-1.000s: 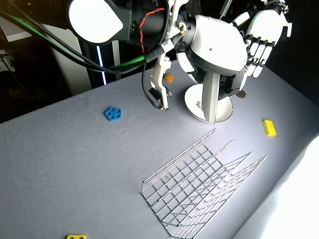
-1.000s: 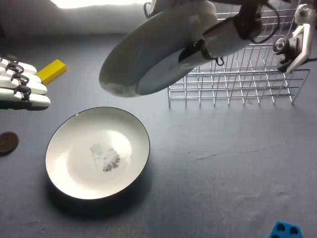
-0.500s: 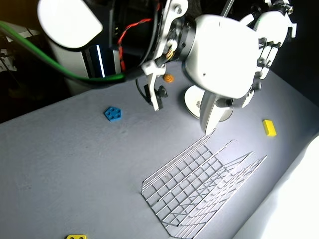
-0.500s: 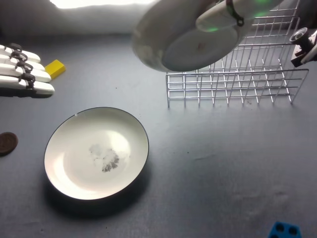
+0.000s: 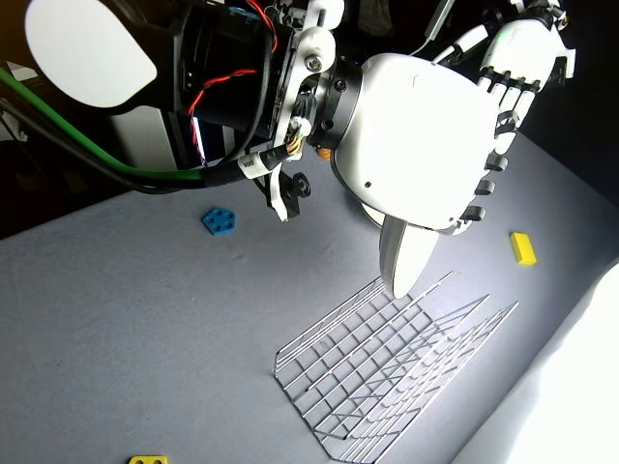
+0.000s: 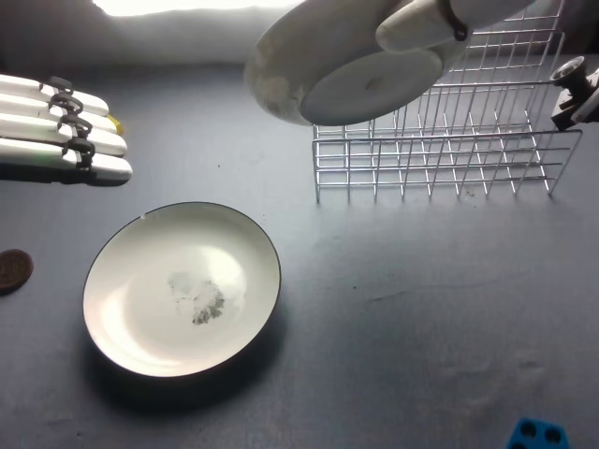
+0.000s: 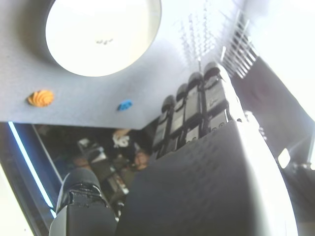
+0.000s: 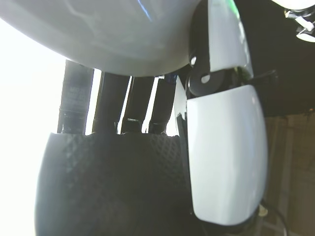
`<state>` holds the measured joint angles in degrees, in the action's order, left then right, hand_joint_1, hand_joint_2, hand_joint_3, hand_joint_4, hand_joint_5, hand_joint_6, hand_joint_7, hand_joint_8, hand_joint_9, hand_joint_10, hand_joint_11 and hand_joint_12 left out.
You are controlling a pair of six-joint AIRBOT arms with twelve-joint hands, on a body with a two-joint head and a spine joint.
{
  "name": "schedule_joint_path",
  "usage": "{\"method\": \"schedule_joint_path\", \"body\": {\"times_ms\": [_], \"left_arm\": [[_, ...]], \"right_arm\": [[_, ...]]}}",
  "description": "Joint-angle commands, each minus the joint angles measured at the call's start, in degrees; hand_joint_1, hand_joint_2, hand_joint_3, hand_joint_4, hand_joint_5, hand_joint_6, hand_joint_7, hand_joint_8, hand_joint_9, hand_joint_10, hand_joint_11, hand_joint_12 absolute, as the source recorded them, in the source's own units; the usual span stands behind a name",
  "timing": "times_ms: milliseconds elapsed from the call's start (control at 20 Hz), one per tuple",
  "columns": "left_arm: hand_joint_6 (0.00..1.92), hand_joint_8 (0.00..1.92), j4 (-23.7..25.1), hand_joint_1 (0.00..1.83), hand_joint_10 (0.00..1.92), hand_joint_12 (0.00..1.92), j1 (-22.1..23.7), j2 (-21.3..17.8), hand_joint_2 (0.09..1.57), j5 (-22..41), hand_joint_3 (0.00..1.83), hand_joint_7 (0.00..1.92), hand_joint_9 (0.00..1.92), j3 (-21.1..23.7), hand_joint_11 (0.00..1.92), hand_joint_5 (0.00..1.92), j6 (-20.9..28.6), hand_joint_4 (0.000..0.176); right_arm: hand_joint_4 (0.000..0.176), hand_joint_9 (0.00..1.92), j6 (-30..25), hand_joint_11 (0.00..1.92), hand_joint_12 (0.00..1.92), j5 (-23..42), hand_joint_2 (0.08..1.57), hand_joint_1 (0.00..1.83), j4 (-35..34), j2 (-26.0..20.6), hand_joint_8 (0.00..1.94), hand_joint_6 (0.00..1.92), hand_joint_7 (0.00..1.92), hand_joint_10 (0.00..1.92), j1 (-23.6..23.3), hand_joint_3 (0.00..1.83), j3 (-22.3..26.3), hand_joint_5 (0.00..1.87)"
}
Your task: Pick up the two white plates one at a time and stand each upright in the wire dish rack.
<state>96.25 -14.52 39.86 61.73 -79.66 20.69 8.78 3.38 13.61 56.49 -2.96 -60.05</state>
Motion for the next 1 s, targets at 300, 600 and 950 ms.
{"method": "schedule_joint_path", "body": {"times_ms": [300, 600, 950], "left_arm": [[0.0, 0.0, -2.9, 0.0, 0.0, 0.0, 0.9, -0.1, 0.99, 6.5, 0.0, 0.0, 0.0, -0.5, 0.0, 0.0, 0.5, 0.0], [0.0, 0.0, -1.3, 0.0, 0.0, 0.0, 1.3, 1.4, 0.99, 7.7, 0.0, 0.0, 0.0, -2.1, 0.0, 0.0, 1.5, 0.0], [0.0, 0.0, -0.7, 0.0, 0.0, 0.0, -2.1, 3.7, 0.98, 5.6, 0.0, 0.0, 0.0, -3.3, 0.0, 0.0, 1.7, 0.0]], "right_arm": [[0.0, 1.4, -6.0, 1.01, 1.0, 8.1, 1.05, 1.26, -6.7, -0.8, 0.68, 0.78, 1.22, 0.02, -1.4, 0.0, -2.6, 1.07], [0.0, 1.41, -5.6, 1.01, 1.02, 8.2, 1.05, 1.26, -7.0, -1.3, 0.71, 0.78, 1.2, 0.02, -1.7, 0.0, -4.1, 1.07], [0.0, 1.4, -7.0, 1.01, 1.0, 9.1, 1.05, 1.26, -7.6, -1.6, 0.74, 0.79, 1.19, 0.01, -0.2, 0.0, -6.1, 1.06]]}}
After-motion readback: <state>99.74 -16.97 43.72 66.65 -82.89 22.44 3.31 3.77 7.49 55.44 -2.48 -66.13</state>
